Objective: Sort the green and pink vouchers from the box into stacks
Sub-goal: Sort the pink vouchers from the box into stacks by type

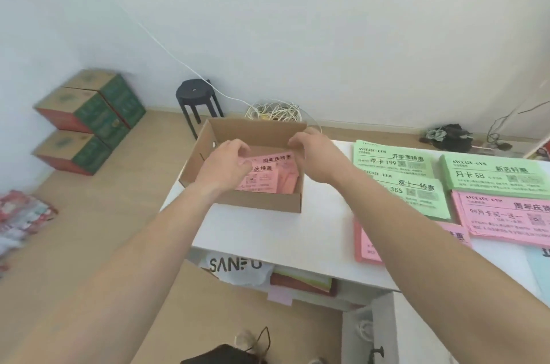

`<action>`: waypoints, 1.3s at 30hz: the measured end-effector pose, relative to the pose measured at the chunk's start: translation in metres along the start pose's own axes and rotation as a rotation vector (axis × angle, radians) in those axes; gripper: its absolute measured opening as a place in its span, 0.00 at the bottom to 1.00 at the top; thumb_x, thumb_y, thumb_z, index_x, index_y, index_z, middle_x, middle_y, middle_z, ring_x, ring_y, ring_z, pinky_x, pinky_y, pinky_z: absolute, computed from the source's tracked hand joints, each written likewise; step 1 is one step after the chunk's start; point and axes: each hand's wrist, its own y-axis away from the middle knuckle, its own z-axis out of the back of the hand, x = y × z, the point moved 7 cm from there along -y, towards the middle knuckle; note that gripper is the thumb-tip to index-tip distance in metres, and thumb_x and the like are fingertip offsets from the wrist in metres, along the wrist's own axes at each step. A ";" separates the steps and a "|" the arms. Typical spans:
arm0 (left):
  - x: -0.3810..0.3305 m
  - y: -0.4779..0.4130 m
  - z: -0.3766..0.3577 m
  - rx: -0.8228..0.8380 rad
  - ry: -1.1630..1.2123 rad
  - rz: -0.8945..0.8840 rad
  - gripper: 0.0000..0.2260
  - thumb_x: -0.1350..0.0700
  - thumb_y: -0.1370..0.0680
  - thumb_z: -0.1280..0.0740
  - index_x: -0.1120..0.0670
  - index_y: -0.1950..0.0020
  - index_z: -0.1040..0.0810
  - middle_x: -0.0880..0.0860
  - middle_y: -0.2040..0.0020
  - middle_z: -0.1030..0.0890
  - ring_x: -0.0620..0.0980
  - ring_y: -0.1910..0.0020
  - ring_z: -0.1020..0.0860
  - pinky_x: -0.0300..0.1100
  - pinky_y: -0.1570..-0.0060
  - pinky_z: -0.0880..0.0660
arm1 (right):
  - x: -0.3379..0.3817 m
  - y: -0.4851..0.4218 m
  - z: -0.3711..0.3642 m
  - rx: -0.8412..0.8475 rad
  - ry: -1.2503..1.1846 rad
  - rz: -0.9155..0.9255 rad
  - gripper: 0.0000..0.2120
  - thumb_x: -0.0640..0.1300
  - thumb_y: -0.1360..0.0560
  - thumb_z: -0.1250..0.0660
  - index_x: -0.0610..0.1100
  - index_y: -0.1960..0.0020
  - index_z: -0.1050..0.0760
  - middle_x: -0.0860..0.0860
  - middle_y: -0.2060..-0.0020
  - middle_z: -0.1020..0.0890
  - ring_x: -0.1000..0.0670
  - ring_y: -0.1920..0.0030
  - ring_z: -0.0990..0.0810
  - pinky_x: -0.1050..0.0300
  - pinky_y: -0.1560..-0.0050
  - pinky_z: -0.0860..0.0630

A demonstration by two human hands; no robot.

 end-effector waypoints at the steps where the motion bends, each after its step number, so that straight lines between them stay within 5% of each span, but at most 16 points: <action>1: 0.013 -0.004 0.004 0.006 -0.019 0.017 0.13 0.57 0.22 0.33 0.52 0.37 0.23 0.50 0.39 0.22 0.52 0.41 0.23 0.47 0.41 0.27 | 0.004 -0.012 -0.010 0.045 0.020 -0.002 0.20 0.36 0.20 0.39 0.43 0.30 0.26 0.45 0.34 0.26 0.44 0.34 0.26 0.51 0.33 0.30; 5: 0.072 -0.034 0.005 0.130 -0.077 0.072 0.17 0.61 0.23 0.32 0.52 0.35 0.23 0.50 0.37 0.20 0.51 0.39 0.23 0.44 0.39 0.28 | 0.022 -0.064 -0.061 0.241 0.081 -0.040 0.28 0.44 0.22 0.31 0.44 0.24 0.33 0.45 0.29 0.30 0.43 0.31 0.27 0.50 0.30 0.30; 10: 0.100 -0.088 -0.032 0.342 -0.173 -0.006 0.29 0.59 0.26 0.26 0.48 0.27 0.30 0.49 0.30 0.25 0.51 0.33 0.25 0.48 0.36 0.27 | 0.011 -0.109 -0.119 0.454 0.224 -0.156 0.52 0.61 0.35 0.20 0.46 0.20 0.42 0.47 0.25 0.36 0.43 0.26 0.34 0.42 0.28 0.31; 14: 0.112 -0.118 -0.074 0.584 -0.360 -0.120 0.50 0.51 0.33 0.19 0.49 0.19 0.45 0.51 0.21 0.38 0.55 0.22 0.40 0.56 0.27 0.36 | -0.004 -0.128 -0.152 0.578 0.316 -0.222 0.63 0.66 0.42 0.19 0.47 0.18 0.49 0.48 0.20 0.45 0.43 0.20 0.48 0.39 0.23 0.44; 18: 0.126 -0.134 -0.092 0.714 -0.404 -0.149 0.60 0.45 0.36 0.19 0.50 0.18 0.57 0.52 0.18 0.48 0.54 0.19 0.50 0.58 0.23 0.47 | -0.005 -0.140 -0.167 0.617 0.404 -0.227 0.69 0.69 0.44 0.19 0.48 0.17 0.56 0.50 0.19 0.48 0.43 0.20 0.46 0.39 0.22 0.49; 26: 0.119 -0.132 -0.094 0.722 -0.437 -0.189 0.60 0.45 0.38 0.18 0.48 0.19 0.56 0.55 0.22 0.43 0.59 0.22 0.44 0.59 0.24 0.45 | -0.002 -0.143 -0.170 0.625 0.486 -0.207 0.65 0.72 0.49 0.20 0.48 0.22 0.44 0.46 0.29 0.33 0.41 0.27 0.35 0.39 0.26 0.41; 33: 0.117 -0.135 -0.089 0.725 -0.547 -0.189 0.54 0.38 0.41 0.18 0.54 0.24 0.41 0.57 0.27 0.39 0.60 0.26 0.39 0.58 0.25 0.42 | 0.004 -0.146 -0.175 0.650 0.451 -0.144 0.68 0.69 0.48 0.18 0.47 0.20 0.48 0.47 0.21 0.45 0.42 0.21 0.44 0.38 0.22 0.45; 39: 0.123 -0.129 -0.085 0.661 -0.480 -0.225 0.48 0.35 0.41 0.19 0.52 0.29 0.36 0.54 0.30 0.38 0.58 0.29 0.37 0.54 0.27 0.39 | 0.013 -0.145 -0.173 0.654 0.421 -0.114 0.55 0.69 0.44 0.19 0.46 0.26 0.36 0.47 0.28 0.38 0.43 0.26 0.40 0.41 0.29 0.36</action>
